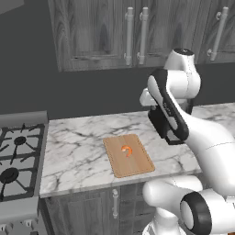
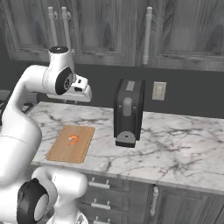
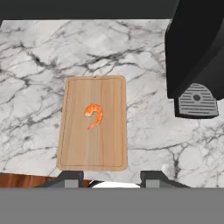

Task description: Open the cabinet, retrieve the rolling pin, and place it next to the meat on the cutting board to prepare for tenderizing.

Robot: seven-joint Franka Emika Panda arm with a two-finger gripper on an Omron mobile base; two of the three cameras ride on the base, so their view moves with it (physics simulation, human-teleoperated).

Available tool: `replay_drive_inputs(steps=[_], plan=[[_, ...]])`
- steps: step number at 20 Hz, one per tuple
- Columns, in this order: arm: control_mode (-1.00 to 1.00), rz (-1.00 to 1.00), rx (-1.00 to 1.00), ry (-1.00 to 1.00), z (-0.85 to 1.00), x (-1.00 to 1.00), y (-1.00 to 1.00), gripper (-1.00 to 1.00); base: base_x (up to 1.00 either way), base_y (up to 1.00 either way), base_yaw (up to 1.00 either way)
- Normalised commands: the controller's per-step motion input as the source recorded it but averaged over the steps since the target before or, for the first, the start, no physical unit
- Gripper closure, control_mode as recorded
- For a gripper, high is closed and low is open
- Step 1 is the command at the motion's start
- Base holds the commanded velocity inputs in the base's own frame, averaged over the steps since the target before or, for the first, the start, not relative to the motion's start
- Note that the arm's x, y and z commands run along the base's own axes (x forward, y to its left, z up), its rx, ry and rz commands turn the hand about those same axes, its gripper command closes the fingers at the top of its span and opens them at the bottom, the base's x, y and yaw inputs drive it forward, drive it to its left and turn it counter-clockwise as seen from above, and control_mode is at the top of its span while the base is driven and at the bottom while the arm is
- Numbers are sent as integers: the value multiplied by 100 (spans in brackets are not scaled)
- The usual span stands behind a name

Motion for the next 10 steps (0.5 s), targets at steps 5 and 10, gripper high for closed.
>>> replay_drive_inputs(steps=[5, 10], plan=[[-100, -1, 0, -13, 1, -27, -10, -100, 0, 0, 0], [-100, 0, 4, -40, 23, -86, 0, -100, 0, 0, 0]])
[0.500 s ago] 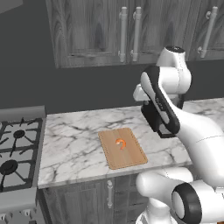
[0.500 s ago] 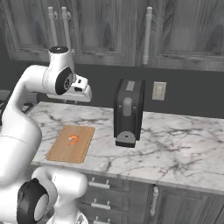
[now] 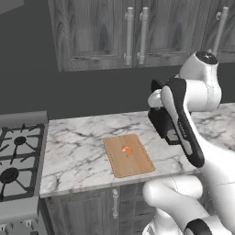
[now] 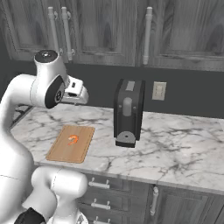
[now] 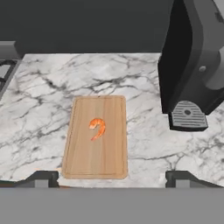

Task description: Open the cabinet, retrieve the rolling pin, and place it next to the meat on the cutting board to prepare for tenderizing.

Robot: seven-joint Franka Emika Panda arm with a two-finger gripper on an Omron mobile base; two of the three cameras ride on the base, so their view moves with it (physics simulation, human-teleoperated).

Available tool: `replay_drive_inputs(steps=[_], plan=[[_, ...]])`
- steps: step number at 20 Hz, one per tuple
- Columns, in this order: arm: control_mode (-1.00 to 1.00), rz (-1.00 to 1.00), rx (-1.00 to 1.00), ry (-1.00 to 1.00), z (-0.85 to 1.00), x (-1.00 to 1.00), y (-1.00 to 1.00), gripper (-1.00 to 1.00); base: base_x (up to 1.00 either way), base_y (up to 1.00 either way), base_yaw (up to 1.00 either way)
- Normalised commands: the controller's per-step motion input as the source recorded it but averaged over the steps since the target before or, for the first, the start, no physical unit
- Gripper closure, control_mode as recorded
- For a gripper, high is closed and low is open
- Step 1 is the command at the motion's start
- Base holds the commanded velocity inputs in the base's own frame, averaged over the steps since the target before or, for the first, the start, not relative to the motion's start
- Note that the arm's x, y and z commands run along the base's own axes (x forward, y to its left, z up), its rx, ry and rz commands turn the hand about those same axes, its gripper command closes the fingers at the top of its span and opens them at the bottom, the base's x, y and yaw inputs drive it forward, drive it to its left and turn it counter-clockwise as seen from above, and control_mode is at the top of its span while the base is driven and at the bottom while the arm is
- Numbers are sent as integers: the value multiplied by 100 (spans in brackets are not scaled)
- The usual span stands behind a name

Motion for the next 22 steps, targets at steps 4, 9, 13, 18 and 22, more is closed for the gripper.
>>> replay_drive_inputs(steps=[4, 9, 13, 18, 22], plan=[[-100, 0, 2, -42, 55, -68, 4, -100, 0, 0, 0], [-100, -4, 0, -38, 66, -28, 24, -100, 0, 0, 0], [-100, -5, 0, -37, 79, -20, 22, -100, 0, 0, 0], [-100, -5, 0, -32, 76, -21, 11, -100, 0, 0, 0], [-100, -7, 0, -23, 64, -6, 0, -100, 0, 0, 0]])
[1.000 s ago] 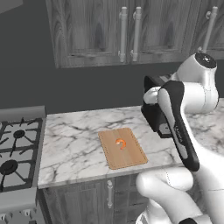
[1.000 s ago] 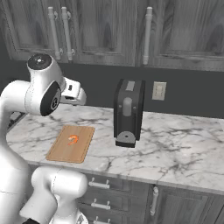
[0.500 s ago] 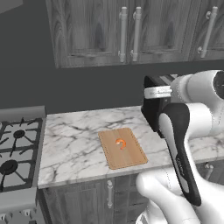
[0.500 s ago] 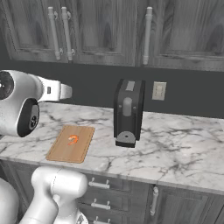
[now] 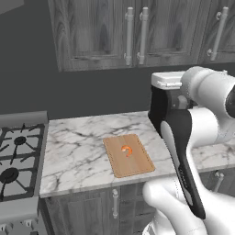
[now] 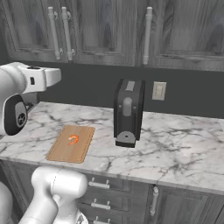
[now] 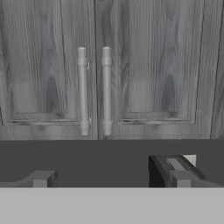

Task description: Open the cabinet, retrieve the rolling pin, and place it next to the meat on the cutting board to prepare for tenderizing.

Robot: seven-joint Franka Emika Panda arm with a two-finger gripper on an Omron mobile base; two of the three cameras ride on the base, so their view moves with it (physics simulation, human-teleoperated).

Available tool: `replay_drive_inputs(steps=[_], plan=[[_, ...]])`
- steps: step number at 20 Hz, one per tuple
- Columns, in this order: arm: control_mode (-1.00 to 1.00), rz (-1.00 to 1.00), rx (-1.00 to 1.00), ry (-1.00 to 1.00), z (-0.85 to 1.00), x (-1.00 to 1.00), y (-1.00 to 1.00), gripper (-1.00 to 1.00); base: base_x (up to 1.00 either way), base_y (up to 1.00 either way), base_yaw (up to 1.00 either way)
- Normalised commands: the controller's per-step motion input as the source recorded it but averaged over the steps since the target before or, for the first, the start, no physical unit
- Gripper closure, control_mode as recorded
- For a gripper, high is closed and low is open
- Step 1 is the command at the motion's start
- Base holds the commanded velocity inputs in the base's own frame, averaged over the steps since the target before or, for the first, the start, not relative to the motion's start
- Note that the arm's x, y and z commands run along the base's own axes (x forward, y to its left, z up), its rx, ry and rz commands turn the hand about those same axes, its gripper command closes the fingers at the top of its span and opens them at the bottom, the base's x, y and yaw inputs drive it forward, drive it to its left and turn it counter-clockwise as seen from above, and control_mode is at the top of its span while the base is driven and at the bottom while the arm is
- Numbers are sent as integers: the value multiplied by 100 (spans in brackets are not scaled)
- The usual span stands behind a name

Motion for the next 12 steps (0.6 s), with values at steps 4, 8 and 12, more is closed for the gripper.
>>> replay_drive_inputs(steps=[4, 8, 12], plan=[[-100, -7, 0, -6, 19, 0, 3, -100, 0, 0, 0], [-100, 0, 0, 0, 1, 0, 0, -100, 0, 0, 0], [-100, 0, 0, 0, 0, 0, 0, -100, 0, 0, 0]])
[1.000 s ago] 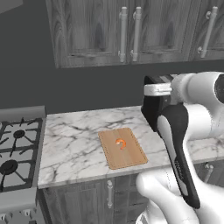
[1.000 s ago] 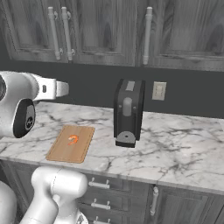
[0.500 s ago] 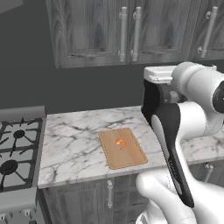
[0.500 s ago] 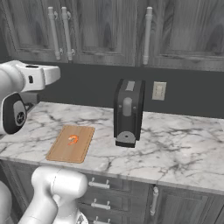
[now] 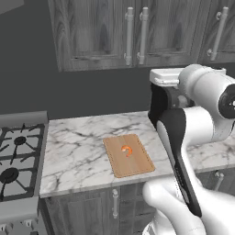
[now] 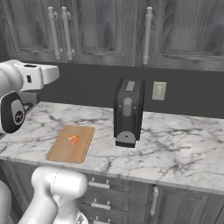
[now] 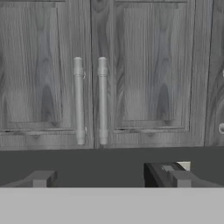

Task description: Open the cabinet, retrieve the rolling pin, and place it next to the meat on the cutting board to prepare for tenderizing.

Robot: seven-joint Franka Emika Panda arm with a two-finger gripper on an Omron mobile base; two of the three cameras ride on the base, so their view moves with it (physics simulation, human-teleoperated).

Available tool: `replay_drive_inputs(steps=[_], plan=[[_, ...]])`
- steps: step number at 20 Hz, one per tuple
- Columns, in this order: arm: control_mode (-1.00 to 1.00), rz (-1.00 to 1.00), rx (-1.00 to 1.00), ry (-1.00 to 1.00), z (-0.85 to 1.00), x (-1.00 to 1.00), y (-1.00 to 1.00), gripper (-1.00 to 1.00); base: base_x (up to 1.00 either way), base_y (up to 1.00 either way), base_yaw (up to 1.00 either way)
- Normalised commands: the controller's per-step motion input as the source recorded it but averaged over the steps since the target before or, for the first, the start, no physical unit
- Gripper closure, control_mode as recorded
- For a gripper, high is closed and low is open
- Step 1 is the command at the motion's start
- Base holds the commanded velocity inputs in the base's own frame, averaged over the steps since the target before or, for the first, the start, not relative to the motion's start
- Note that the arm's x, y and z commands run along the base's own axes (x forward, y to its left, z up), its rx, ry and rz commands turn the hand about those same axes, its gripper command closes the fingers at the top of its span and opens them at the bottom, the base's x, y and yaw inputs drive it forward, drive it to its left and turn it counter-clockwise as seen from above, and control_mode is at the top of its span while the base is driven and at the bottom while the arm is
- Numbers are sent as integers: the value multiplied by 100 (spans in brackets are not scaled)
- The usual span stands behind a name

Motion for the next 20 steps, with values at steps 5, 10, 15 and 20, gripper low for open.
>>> replay_drive_inputs(steps=[5, 10, 15, 20], plan=[[-100, 0, 0, 0, 0, 15, 0, -100, 0, 0, 0], [-100, 0, 0, 4, 2, 37, 0, -100, 0, 0, 0], [-100, 1, -1, 6, 11, 46, 0, -100, 0, 0, 0], [-100, 0, 0, 8, 16, 57, 0, -100, 0, 0, 0]])
